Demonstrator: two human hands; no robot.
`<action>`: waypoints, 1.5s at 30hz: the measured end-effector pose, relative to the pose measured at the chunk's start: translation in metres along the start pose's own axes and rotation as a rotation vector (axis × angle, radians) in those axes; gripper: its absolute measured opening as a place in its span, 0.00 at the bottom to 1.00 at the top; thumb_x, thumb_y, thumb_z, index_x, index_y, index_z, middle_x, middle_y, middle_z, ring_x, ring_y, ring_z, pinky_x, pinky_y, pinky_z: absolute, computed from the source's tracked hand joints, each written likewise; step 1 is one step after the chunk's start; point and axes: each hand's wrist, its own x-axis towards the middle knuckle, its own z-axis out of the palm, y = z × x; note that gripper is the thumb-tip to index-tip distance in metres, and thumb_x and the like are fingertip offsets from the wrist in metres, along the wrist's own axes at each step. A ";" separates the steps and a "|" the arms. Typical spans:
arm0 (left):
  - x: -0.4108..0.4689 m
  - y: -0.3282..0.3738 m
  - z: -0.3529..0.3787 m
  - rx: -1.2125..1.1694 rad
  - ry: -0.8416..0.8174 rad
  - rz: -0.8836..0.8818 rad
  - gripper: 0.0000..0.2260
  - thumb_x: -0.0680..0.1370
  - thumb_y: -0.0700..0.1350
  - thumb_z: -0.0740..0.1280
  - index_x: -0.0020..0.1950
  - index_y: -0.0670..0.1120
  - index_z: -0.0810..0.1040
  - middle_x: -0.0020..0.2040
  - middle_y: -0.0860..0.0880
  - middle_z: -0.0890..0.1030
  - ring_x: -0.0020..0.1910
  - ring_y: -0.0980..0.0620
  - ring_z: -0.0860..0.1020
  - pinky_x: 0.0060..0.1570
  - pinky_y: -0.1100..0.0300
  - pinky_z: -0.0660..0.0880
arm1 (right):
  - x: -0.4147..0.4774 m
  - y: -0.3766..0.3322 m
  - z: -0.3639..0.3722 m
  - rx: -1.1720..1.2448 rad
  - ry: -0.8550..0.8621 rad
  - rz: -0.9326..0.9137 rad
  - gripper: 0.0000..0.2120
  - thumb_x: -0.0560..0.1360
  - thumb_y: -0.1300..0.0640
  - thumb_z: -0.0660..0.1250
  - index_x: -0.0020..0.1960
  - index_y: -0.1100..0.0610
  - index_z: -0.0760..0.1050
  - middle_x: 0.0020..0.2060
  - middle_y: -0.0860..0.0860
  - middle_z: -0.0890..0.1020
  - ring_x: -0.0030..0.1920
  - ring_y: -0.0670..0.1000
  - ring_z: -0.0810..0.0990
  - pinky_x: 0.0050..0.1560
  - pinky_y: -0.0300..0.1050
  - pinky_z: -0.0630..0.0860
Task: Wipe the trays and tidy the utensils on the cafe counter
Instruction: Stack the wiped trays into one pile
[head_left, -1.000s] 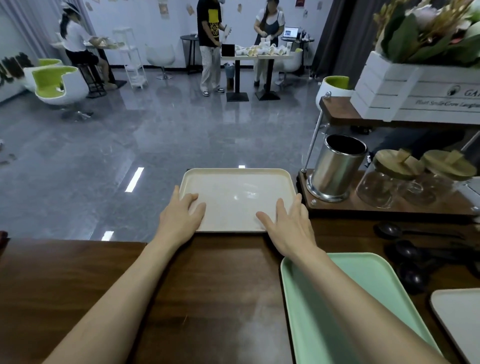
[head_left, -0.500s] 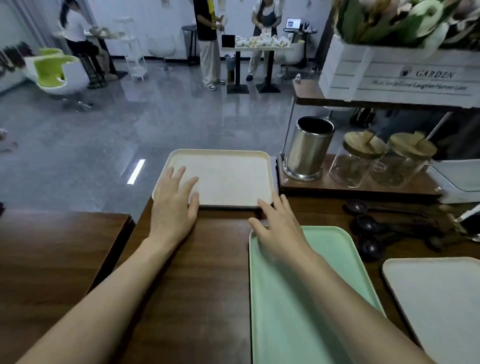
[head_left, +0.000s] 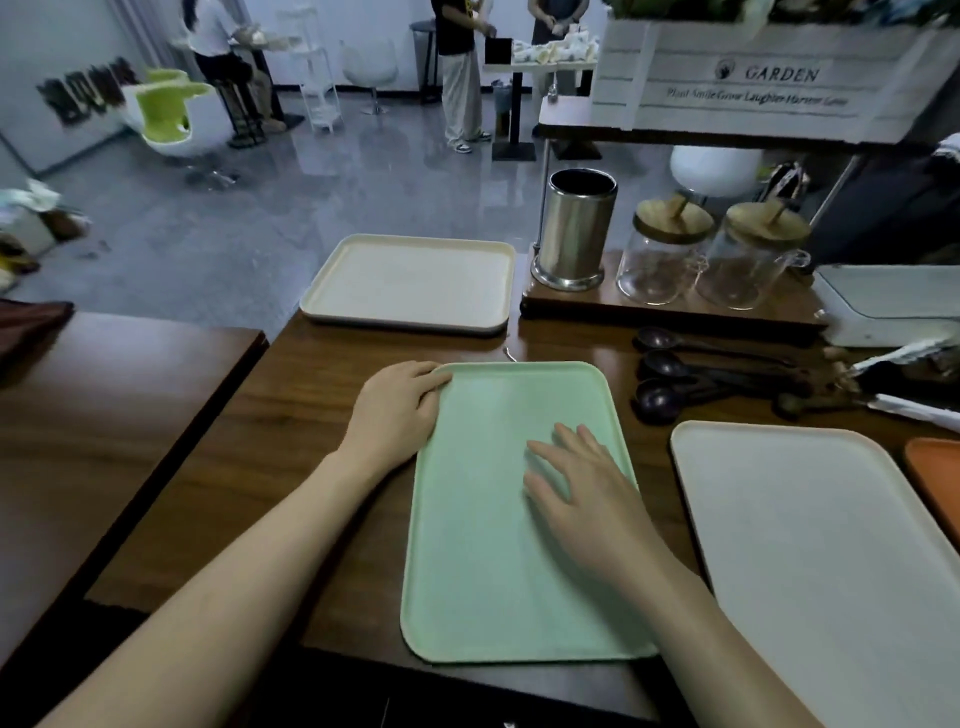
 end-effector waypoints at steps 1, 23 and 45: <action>-0.010 -0.003 -0.005 0.033 0.031 -0.059 0.16 0.79 0.40 0.63 0.63 0.47 0.84 0.63 0.49 0.83 0.63 0.46 0.78 0.63 0.53 0.72 | -0.006 0.001 0.001 0.000 -0.006 -0.007 0.21 0.84 0.46 0.57 0.77 0.45 0.65 0.81 0.47 0.57 0.81 0.49 0.47 0.78 0.47 0.49; -0.129 -0.003 -0.062 0.064 -0.134 -0.574 0.19 0.77 0.41 0.62 0.64 0.59 0.77 0.78 0.49 0.65 0.72 0.40 0.62 0.70 0.42 0.61 | -0.050 0.018 0.026 -0.170 0.055 0.099 0.26 0.84 0.42 0.50 0.81 0.44 0.55 0.82 0.57 0.48 0.81 0.55 0.40 0.78 0.59 0.35; -0.069 -0.083 -0.111 -0.177 0.046 -0.434 0.32 0.72 0.66 0.62 0.73 0.53 0.75 0.73 0.57 0.68 0.70 0.51 0.72 0.66 0.48 0.71 | 0.049 -0.065 0.052 0.094 0.270 0.070 0.30 0.77 0.34 0.58 0.74 0.49 0.68 0.77 0.59 0.58 0.80 0.57 0.49 0.75 0.50 0.62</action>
